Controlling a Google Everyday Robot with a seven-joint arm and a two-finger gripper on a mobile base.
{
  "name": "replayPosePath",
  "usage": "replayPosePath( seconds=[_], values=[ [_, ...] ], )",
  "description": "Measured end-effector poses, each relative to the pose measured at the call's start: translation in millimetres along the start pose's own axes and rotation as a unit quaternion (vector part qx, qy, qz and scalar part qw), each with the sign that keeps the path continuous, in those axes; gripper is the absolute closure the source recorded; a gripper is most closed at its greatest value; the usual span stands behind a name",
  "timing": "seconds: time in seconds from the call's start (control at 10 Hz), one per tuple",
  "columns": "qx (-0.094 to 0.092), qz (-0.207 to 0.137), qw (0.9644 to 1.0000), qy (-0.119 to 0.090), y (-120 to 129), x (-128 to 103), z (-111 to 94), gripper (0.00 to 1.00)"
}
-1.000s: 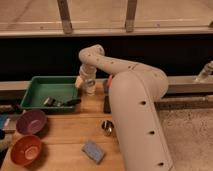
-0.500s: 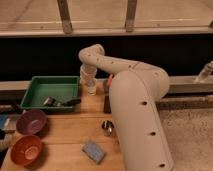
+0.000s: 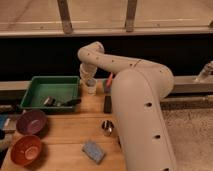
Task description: Wipe purple bowl with towel
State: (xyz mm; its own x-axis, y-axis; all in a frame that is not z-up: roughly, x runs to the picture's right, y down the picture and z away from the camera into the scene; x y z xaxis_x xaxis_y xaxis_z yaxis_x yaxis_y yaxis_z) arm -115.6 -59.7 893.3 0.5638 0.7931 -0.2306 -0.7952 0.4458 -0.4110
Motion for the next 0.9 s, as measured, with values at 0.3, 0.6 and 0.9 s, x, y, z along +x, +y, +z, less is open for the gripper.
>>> replayPosePath(
  seconds=[0.3,0.6,0.9],
  values=[
    [0.026,0.005,0.9995,-0.02,-7.1,1.6,-51.1,1.0],
    [0.044,-0.004,0.9987,-0.024,-11.0,21.7,-111.0,1.0],
    [0.018,-0.046,0.9985,-0.022,22.5,42.2,-143.0,1.0]
  ],
)
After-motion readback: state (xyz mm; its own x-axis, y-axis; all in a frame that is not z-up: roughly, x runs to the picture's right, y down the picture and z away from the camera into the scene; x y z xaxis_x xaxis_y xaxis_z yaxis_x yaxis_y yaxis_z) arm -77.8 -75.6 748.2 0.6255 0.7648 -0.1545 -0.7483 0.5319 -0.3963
